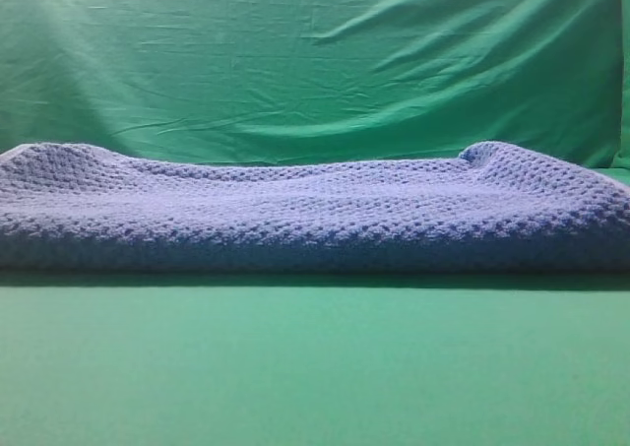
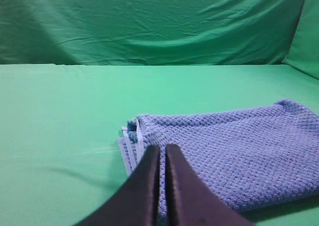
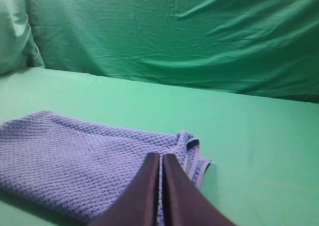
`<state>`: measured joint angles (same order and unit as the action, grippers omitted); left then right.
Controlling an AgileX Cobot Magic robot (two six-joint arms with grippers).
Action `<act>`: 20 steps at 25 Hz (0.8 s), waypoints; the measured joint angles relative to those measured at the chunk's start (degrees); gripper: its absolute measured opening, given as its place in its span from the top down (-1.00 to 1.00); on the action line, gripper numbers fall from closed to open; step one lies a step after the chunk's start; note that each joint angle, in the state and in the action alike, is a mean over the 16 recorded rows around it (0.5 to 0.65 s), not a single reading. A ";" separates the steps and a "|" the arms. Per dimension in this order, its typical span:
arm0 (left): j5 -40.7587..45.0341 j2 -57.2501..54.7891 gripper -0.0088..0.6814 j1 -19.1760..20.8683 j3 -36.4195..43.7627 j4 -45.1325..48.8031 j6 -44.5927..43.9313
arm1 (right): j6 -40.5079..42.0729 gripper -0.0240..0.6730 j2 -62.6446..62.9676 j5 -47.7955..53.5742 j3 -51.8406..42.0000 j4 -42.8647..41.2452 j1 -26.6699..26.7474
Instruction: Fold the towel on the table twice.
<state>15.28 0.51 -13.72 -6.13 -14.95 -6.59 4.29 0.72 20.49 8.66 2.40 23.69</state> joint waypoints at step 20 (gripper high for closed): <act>0.96 -0.26 0.97 0.00 6.72 4.47 0.00 | -1.33 0.93 0.00 -2.66 -9.12 -2.86 0.00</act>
<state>16.24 0.24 -13.72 0.59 -10.48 -6.59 2.96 0.72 17.83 -0.45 -0.46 23.69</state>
